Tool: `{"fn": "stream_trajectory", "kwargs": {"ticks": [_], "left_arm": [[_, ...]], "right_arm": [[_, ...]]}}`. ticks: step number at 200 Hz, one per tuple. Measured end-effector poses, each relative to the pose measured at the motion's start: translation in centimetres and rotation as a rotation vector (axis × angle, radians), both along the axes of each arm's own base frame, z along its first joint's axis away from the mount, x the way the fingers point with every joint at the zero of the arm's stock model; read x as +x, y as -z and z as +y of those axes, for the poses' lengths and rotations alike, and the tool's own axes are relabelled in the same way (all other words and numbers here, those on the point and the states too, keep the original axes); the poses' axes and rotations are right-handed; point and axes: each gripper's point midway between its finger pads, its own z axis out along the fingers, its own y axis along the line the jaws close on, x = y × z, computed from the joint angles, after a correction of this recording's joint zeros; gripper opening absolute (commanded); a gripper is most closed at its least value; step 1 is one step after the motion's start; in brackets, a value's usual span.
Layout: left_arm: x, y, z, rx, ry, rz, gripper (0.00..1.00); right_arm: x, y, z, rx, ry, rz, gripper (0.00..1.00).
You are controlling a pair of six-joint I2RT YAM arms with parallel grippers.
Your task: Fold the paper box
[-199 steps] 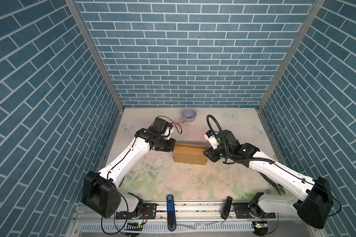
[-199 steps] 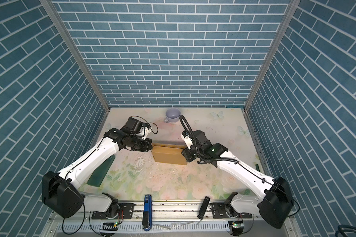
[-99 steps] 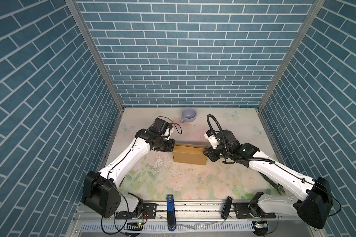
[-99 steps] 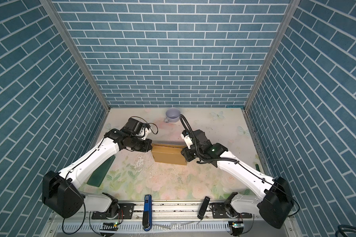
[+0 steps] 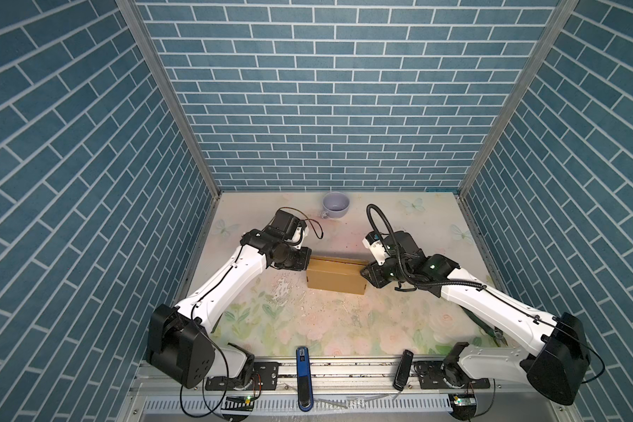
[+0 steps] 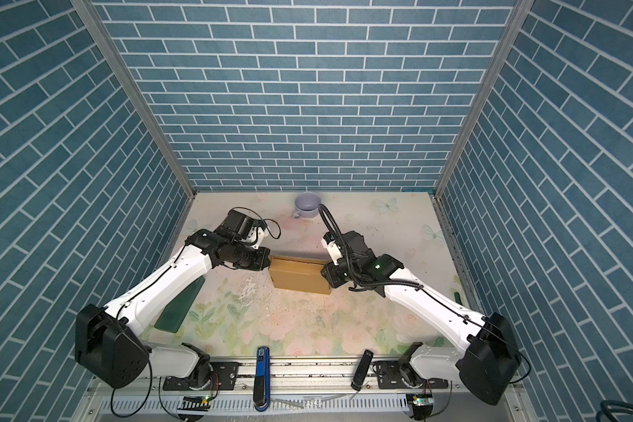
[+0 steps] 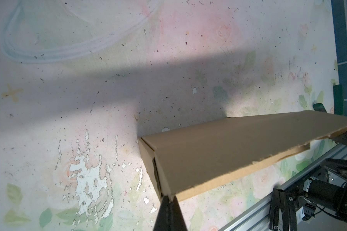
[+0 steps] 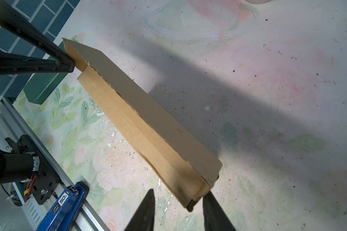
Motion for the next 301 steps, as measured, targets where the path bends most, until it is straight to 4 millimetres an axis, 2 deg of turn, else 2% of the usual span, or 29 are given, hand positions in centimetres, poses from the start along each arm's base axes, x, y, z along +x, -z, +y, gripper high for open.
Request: {"fn": "stream_trajectory", "kwargs": {"ticks": [129, 173, 301], "left_arm": [[0.0, 0.1, 0.1, 0.008, -0.003, -0.002, 0.0], [-0.3, 1.3, 0.6, 0.028, -0.011, 0.006, 0.0], [-0.1, 1.2, 0.8, 0.026, -0.019, -0.029, 0.0]], "right_arm": [[-0.1, 0.2, 0.1, 0.001, -0.006, 0.009, 0.41], [-0.1, -0.1, 0.5, 0.019, -0.015, 0.006, 0.41], [0.1, -0.5, 0.8, 0.038, -0.013, -0.005, 0.41]]}}
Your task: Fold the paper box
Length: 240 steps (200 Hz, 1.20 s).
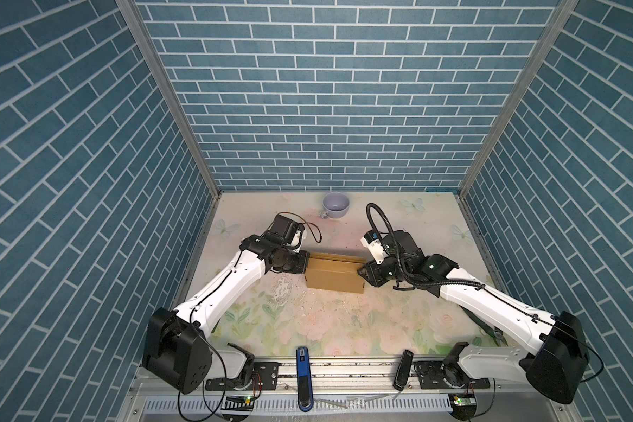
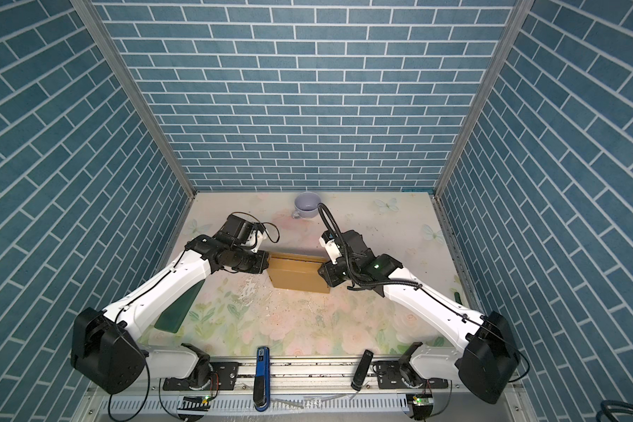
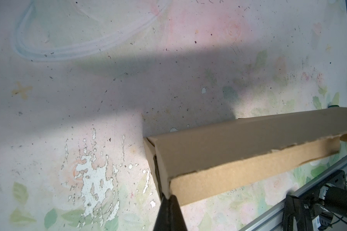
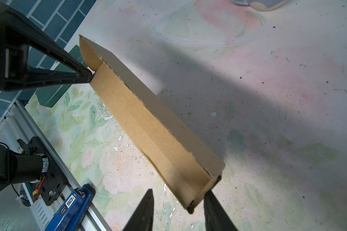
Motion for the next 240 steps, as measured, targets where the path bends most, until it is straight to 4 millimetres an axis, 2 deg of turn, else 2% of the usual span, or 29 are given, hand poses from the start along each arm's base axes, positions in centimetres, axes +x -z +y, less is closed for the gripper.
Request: {"fn": "stream_trajectory", "kwargs": {"ticks": [158, 240], "left_arm": [[0.2, -0.1, 0.0, 0.001, -0.004, -0.012, 0.0], [0.3, 0.0, -0.1, -0.005, -0.002, -0.022, 0.0]], "right_arm": [[0.2, -0.1, 0.0, 0.0, 0.008, -0.011, 0.41], [0.4, -1.0, -0.3, 0.009, 0.021, -0.048, 0.47]]}}
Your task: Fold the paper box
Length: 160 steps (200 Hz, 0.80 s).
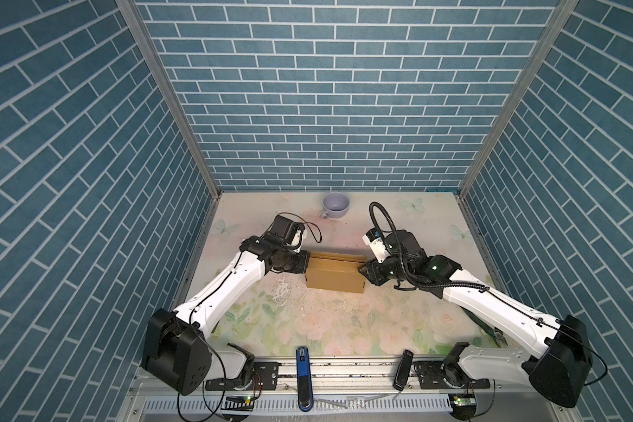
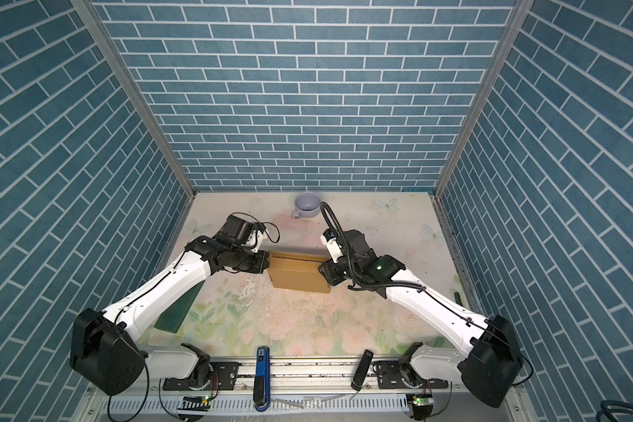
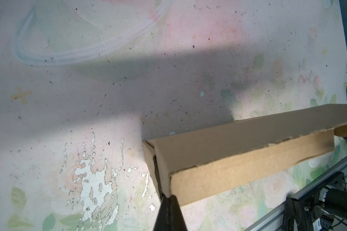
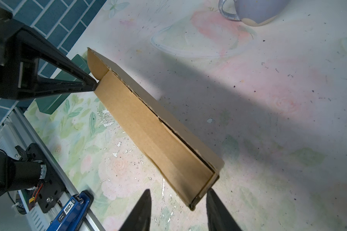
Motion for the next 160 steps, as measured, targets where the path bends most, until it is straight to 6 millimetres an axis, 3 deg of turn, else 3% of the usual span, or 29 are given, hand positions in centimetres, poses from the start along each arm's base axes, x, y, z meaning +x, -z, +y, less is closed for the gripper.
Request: {"fn": "stream_trajectory", "kwargs": {"ticks": [94, 160], "left_arm": [[0.0, 0.0, -0.1, -0.002, 0.003, -0.004, 0.0], [0.0, 0.0, -0.1, -0.002, 0.004, -0.004, 0.0]], "right_arm": [[-0.7, -0.1, -2.5, -0.168, -0.091, -0.104, 0.49], [-0.3, -3.6, -2.1, -0.286, -0.286, -0.262, 0.56]]}}
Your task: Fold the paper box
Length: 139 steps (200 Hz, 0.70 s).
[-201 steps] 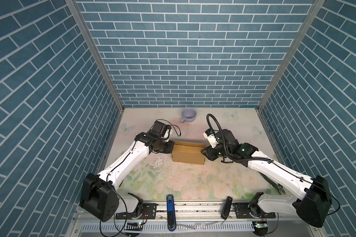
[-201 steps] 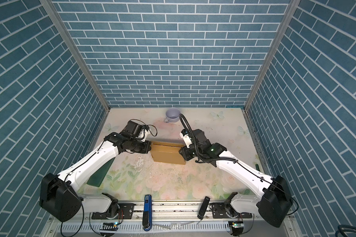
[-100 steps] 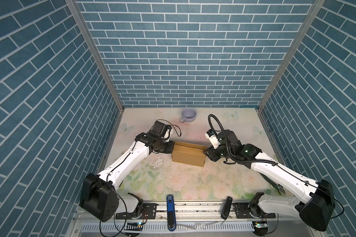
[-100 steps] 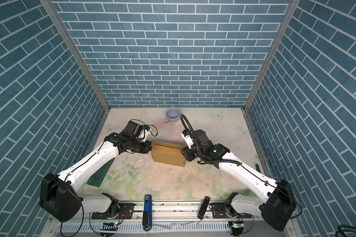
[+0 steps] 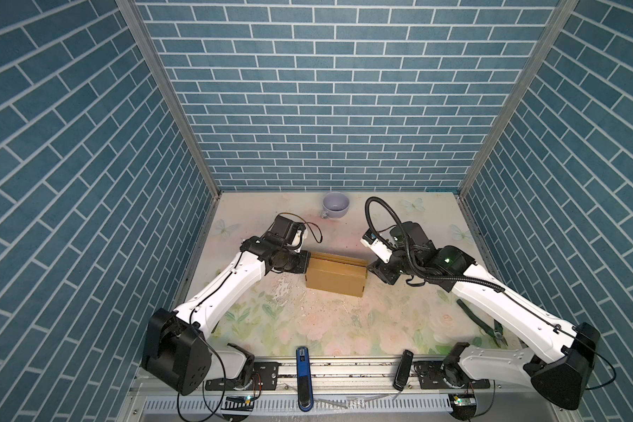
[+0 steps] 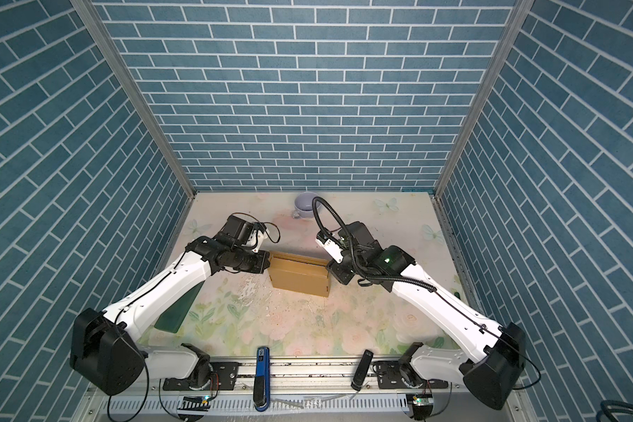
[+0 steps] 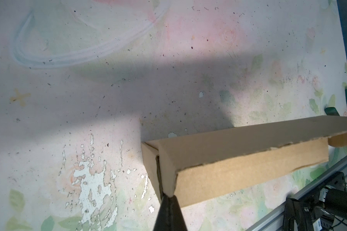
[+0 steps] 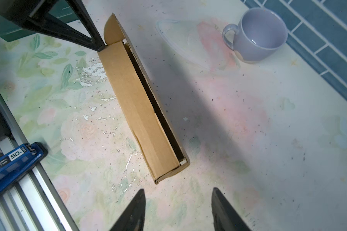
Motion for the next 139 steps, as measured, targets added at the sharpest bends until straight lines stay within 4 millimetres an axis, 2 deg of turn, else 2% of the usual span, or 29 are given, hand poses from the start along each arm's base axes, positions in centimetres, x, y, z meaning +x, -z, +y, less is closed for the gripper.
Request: {"fn": "stream_trajectory", "kwargs": {"ticks": [43, 100, 139], "left_arm": [[0.0, 0.0, 0.0, 0.0, 0.0, 0.0, 0.0], [0.0, 0.0, 0.0, -0.001, 0.0, -0.001, 0.0], [0.1, 0.0, -0.1, -0.002, 0.001, -0.004, 0.0]], "right_arm": [[-0.1, 0.5, 1.7, -0.087, -0.14, -0.029, 0.58], [-0.3, 3.7, 4.3, -0.191, -0.267, -0.009, 0.6], [-0.1, 4.5, 5.3, -0.225, -0.299, -0.024, 0.61]]}}
